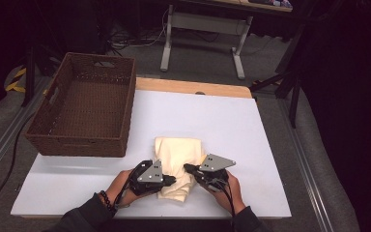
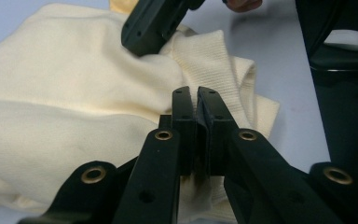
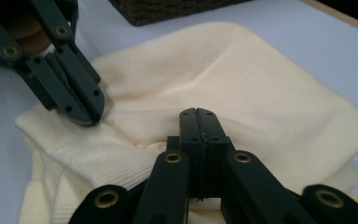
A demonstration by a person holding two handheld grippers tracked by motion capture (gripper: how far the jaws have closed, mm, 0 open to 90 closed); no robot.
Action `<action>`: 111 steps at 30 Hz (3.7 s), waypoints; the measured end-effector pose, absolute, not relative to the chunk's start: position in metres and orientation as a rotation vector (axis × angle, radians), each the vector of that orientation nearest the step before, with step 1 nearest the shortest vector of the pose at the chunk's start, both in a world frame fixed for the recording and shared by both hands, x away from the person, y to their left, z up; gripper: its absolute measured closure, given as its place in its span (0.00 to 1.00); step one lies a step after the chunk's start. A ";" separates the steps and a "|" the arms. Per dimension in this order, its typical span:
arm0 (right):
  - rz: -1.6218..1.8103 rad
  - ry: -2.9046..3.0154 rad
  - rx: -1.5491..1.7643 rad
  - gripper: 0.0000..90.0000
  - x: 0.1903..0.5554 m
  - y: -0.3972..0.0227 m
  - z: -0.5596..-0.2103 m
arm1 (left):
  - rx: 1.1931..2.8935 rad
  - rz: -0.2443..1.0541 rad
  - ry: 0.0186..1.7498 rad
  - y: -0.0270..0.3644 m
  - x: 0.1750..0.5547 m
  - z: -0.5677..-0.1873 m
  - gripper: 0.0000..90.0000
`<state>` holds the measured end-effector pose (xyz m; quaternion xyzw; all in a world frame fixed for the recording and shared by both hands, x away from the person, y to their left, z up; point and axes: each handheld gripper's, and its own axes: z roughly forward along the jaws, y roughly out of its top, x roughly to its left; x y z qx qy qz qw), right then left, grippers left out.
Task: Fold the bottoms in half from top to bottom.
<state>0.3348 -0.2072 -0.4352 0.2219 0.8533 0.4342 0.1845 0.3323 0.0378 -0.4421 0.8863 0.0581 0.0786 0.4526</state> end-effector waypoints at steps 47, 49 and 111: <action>1.220 2.399 0.681 1.00 0.346 -0.224 -0.434 | 2.183 0.132 0.106 0.039 0.330 -0.445 0.98; 1.231 2.416 0.657 1.00 0.338 -0.221 -0.433 | 2.176 0.141 0.102 0.043 0.330 -0.441 0.96; 1.245 2.454 0.612 1.00 0.317 -0.213 -0.440 | 2.175 0.294 0.263 0.066 0.346 -0.437 0.97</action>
